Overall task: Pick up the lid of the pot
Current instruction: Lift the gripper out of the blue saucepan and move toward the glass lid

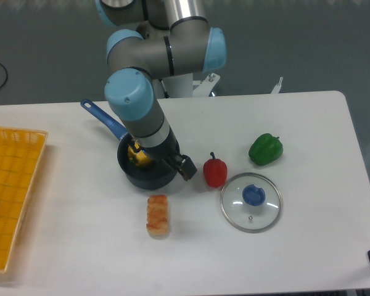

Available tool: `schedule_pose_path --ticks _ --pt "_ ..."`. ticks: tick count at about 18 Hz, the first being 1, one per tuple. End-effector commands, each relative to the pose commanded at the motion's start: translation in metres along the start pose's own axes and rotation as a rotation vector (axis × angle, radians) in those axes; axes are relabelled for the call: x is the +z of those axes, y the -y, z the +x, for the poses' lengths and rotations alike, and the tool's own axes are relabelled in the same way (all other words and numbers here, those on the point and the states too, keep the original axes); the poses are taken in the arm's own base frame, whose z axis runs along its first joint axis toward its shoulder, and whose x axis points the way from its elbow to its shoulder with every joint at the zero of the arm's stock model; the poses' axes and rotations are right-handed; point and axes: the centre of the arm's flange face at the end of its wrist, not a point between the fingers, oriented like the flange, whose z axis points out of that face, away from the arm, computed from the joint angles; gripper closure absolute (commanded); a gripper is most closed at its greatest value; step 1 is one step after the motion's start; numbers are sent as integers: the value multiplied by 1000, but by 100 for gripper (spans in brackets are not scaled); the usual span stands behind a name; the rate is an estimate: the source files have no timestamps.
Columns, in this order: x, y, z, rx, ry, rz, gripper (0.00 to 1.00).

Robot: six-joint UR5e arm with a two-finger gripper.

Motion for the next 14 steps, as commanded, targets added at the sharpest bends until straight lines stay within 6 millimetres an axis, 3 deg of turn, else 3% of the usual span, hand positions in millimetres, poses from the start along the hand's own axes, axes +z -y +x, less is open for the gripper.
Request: schedule_pose_path --ticks 8,14 --pt "12 -14 -20 -47 -4 -6 0" --pt "20 -50 -58 -103 -17 -6 0"
